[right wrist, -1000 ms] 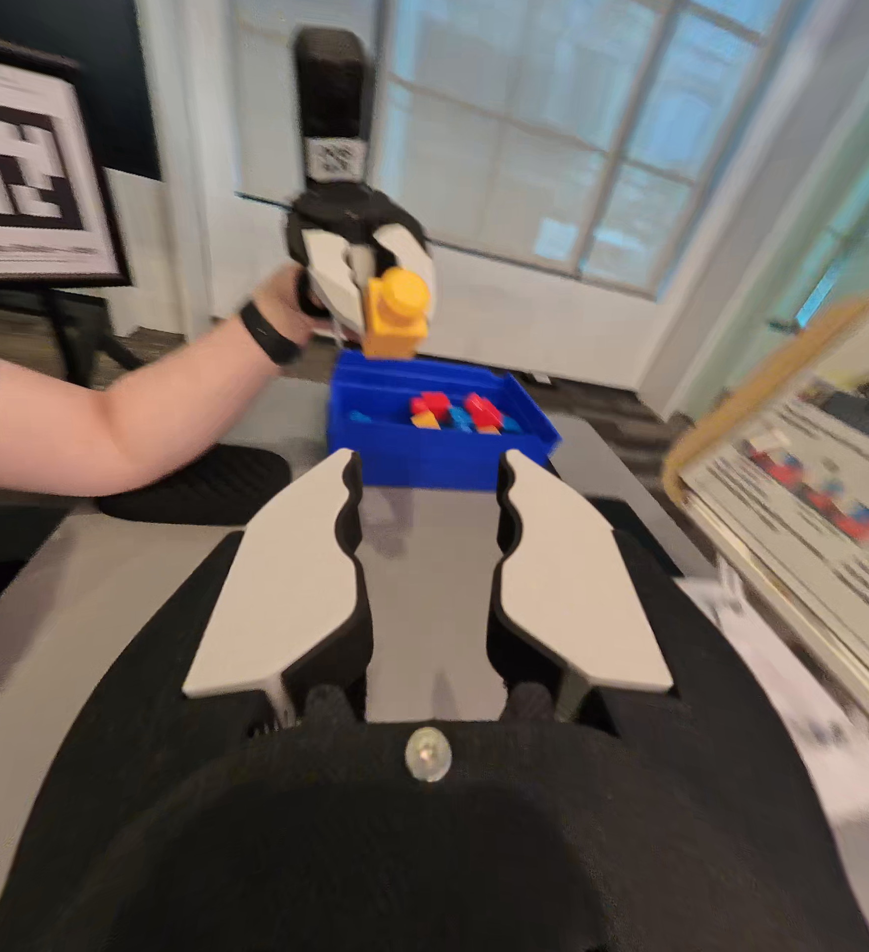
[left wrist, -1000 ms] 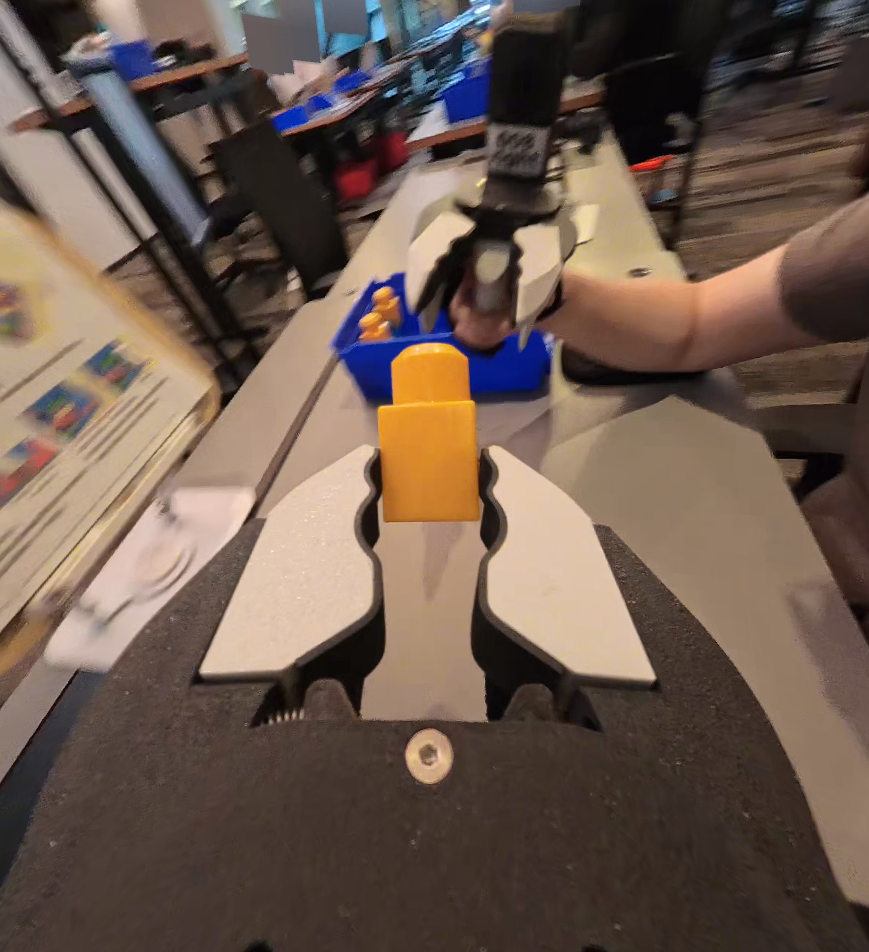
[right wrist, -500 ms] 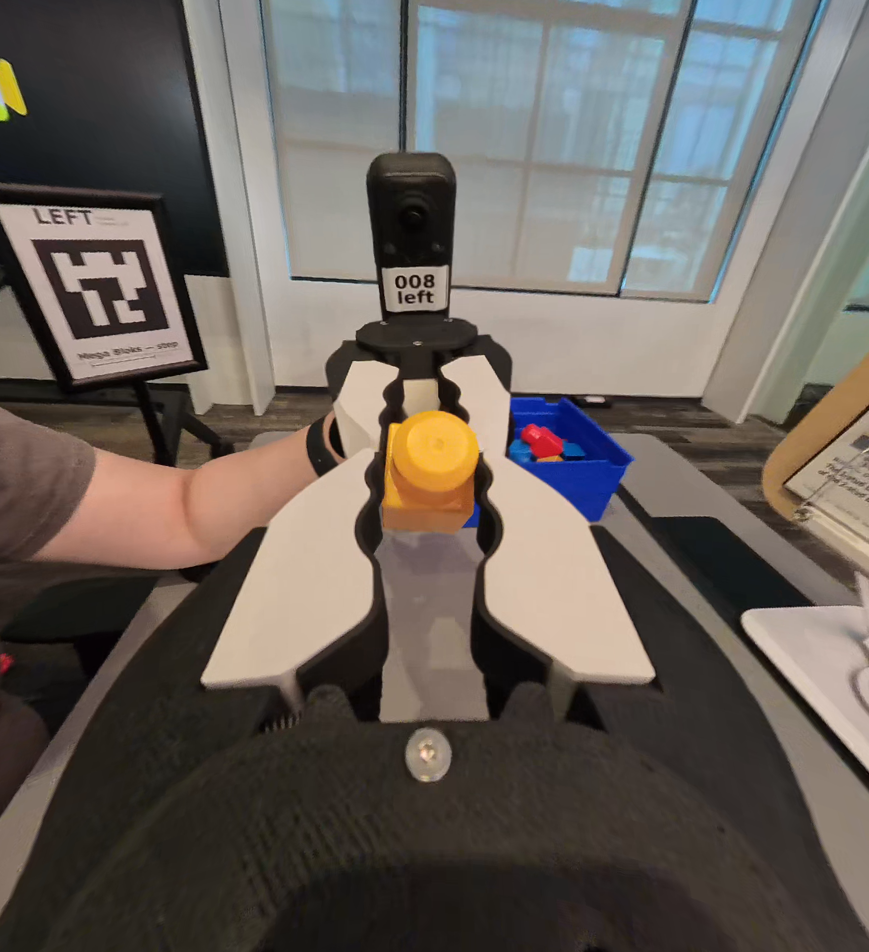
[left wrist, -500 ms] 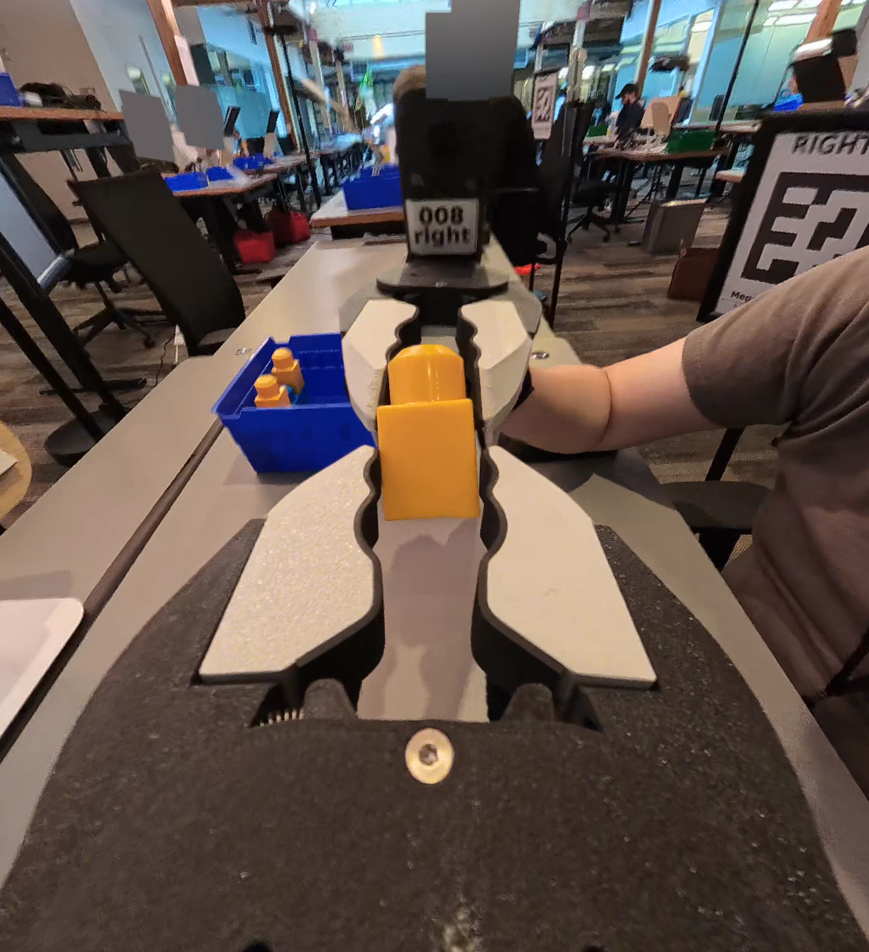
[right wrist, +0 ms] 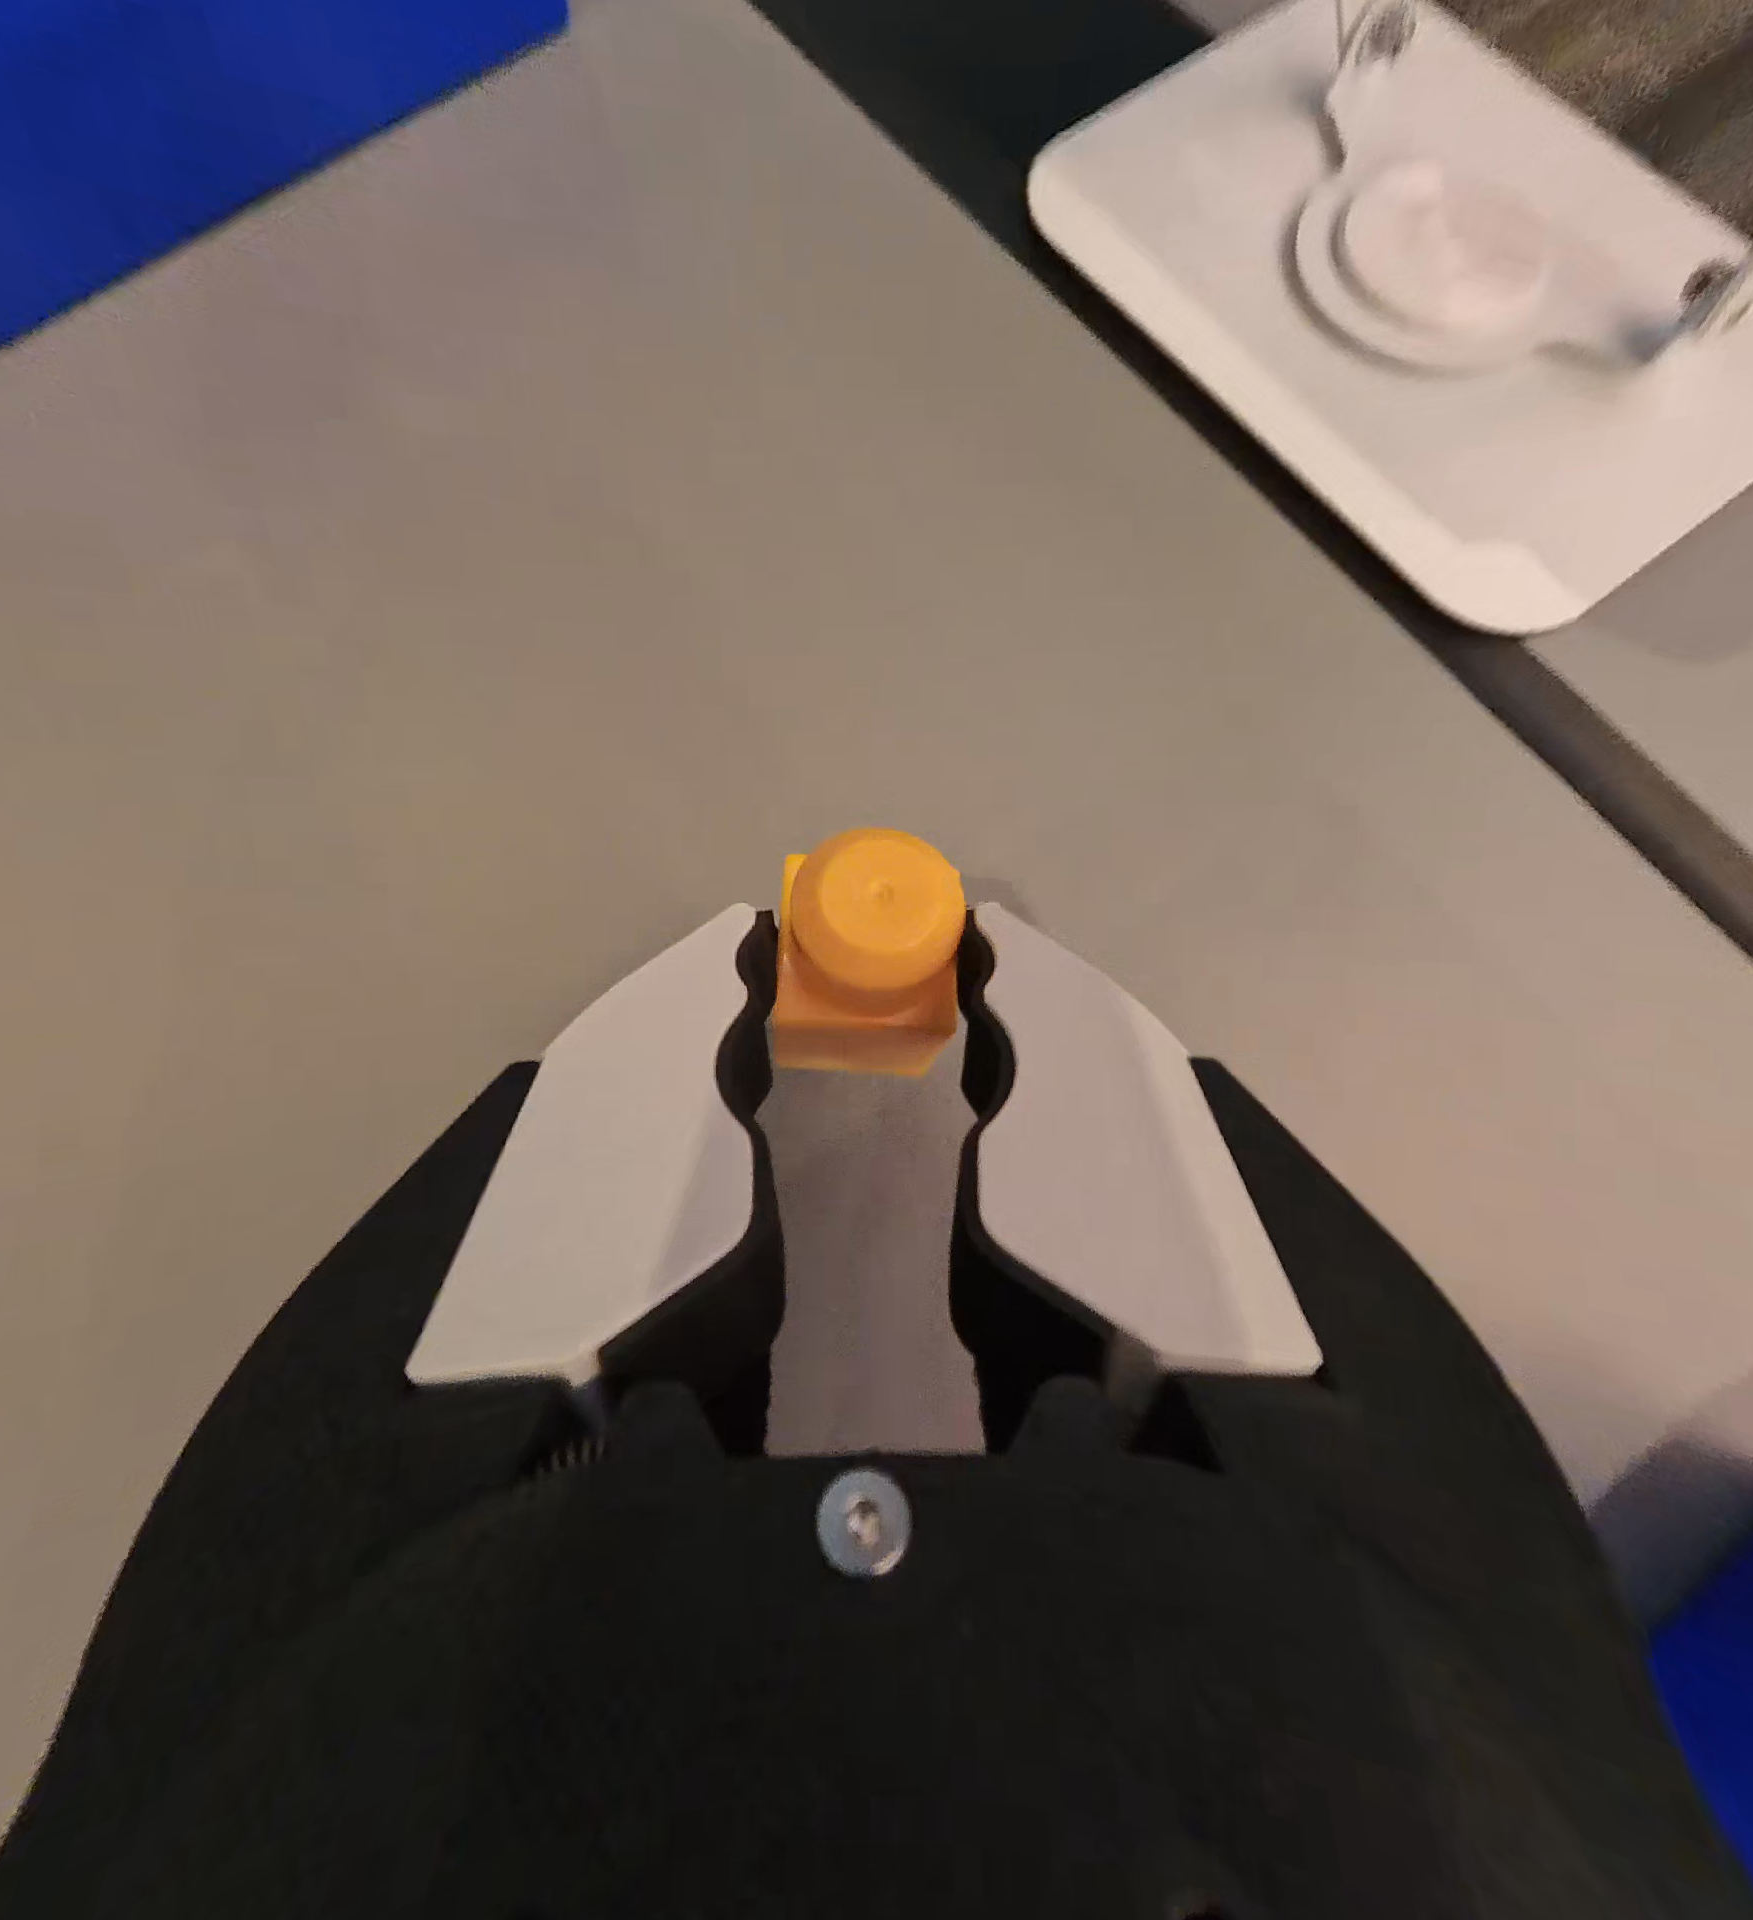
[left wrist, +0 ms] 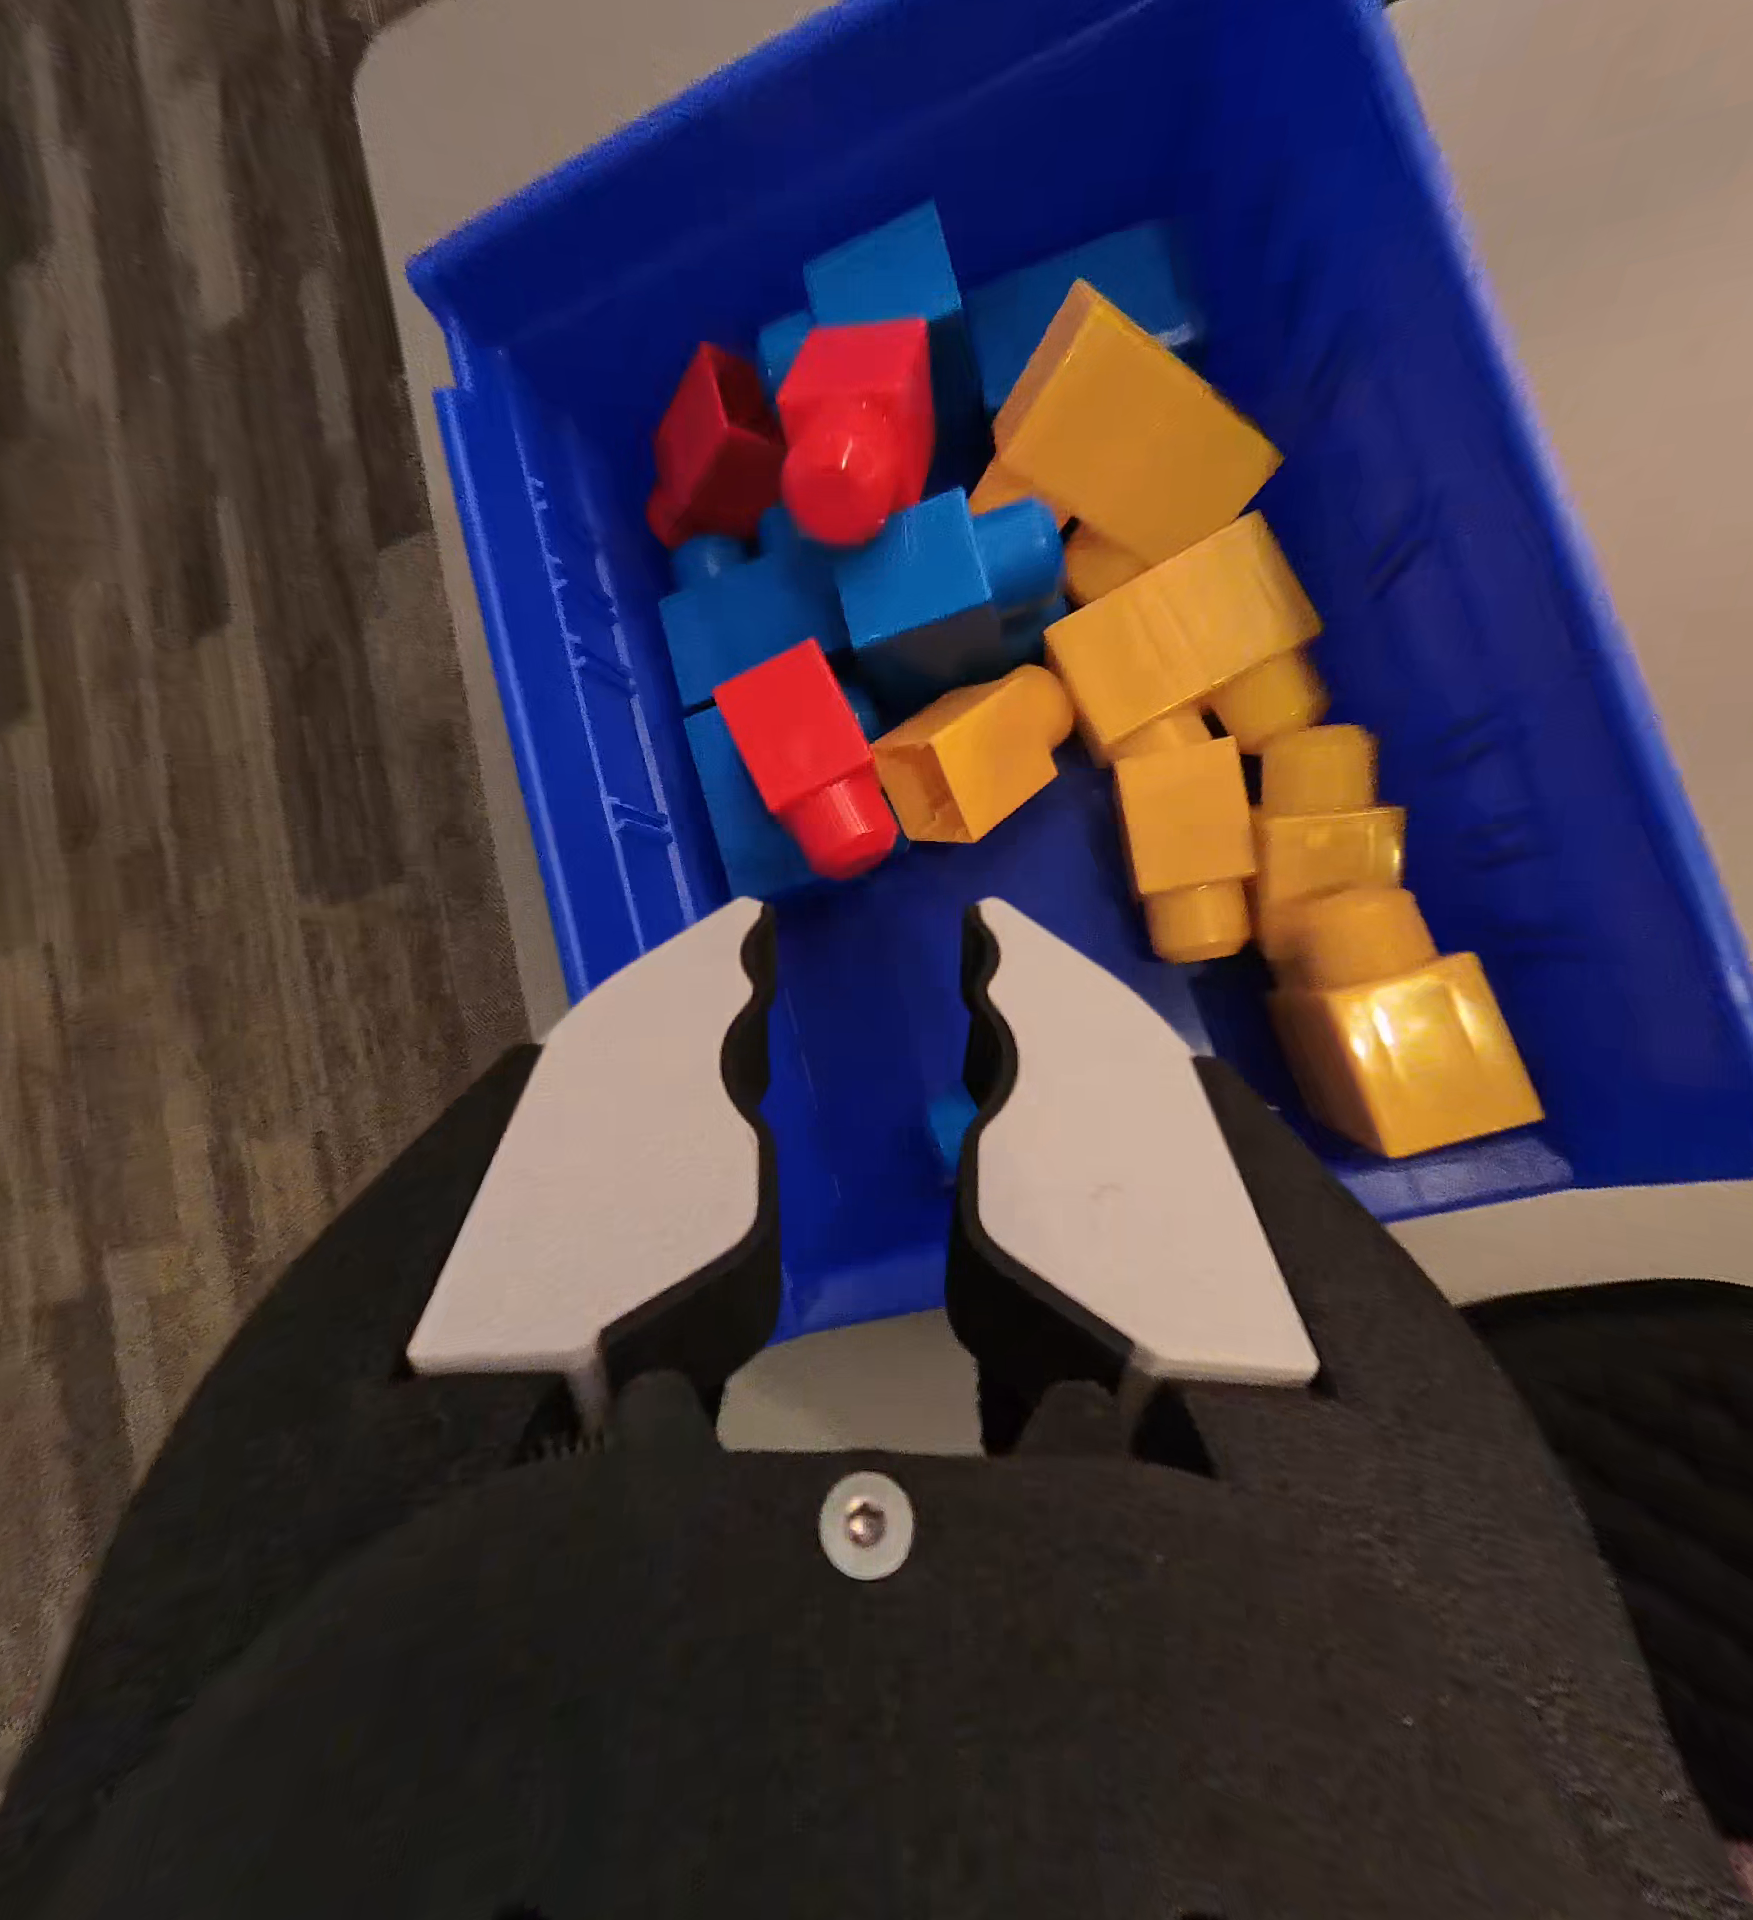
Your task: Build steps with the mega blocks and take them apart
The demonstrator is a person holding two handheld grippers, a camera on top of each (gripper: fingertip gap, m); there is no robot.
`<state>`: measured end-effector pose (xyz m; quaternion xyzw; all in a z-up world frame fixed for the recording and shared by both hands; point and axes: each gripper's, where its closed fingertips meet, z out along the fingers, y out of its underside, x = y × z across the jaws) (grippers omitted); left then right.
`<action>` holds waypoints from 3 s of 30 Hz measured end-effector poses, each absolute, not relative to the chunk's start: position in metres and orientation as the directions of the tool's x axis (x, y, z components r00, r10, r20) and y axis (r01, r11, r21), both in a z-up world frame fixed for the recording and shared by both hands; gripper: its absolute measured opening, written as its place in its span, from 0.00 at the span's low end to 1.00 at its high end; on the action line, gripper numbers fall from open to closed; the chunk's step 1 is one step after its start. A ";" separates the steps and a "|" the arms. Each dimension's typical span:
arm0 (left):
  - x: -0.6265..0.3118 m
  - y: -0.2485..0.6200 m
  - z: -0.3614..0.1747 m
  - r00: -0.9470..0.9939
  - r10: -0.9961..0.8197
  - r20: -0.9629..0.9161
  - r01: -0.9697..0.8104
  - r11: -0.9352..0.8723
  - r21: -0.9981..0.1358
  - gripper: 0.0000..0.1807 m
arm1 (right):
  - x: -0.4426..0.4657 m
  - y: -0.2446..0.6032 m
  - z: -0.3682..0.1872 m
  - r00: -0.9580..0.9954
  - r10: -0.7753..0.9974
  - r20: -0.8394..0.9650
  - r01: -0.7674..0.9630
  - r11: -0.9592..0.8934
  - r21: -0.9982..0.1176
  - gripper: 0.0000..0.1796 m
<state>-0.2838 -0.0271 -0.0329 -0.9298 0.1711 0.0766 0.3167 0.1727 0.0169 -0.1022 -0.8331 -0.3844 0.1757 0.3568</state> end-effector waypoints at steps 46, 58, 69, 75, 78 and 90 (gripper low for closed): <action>-0.284 -0.034 -0.124 0.942 -0.324 -0.090 -0.337 -0.908 -0.249 0.25 | 0.192 0.033 -0.098 0.648 0.742 0.170 0.597 -0.357 -0.718 0.21; -0.268 0.055 -0.072 0.983 -0.133 -0.125 -0.183 -0.702 -0.688 0.32 | 0.184 0.028 -0.096 0.622 0.763 0.177 0.615 -0.335 -0.714 0.21; -0.261 0.054 -0.101 0.956 -0.247 -0.161 -0.293 -0.740 -0.605 0.32 | 0.183 0.027 -0.093 0.617 0.767 0.179 0.616 -0.329 -0.716 0.21; -0.263 0.060 -0.115 0.924 -0.281 -0.261 -0.382 -0.732 -0.564 0.31 | 0.182 0.026 -0.096 0.603 0.773 0.198 0.638 -0.319 -0.701 0.21; -0.264 0.063 -0.116 0.914 -0.282 -0.291 -0.402 -0.718 -0.567 0.32 | 0.182 0.025 -0.097 0.599 0.774 0.207 0.646 -0.314 -0.695 0.21; -0.265 0.050 -0.100 0.918 -0.313 -0.243 -0.396 -0.692 -0.603 0.25 | 0.183 0.025 -0.101 0.581 0.780 0.233 0.675 -0.301 -0.673 0.21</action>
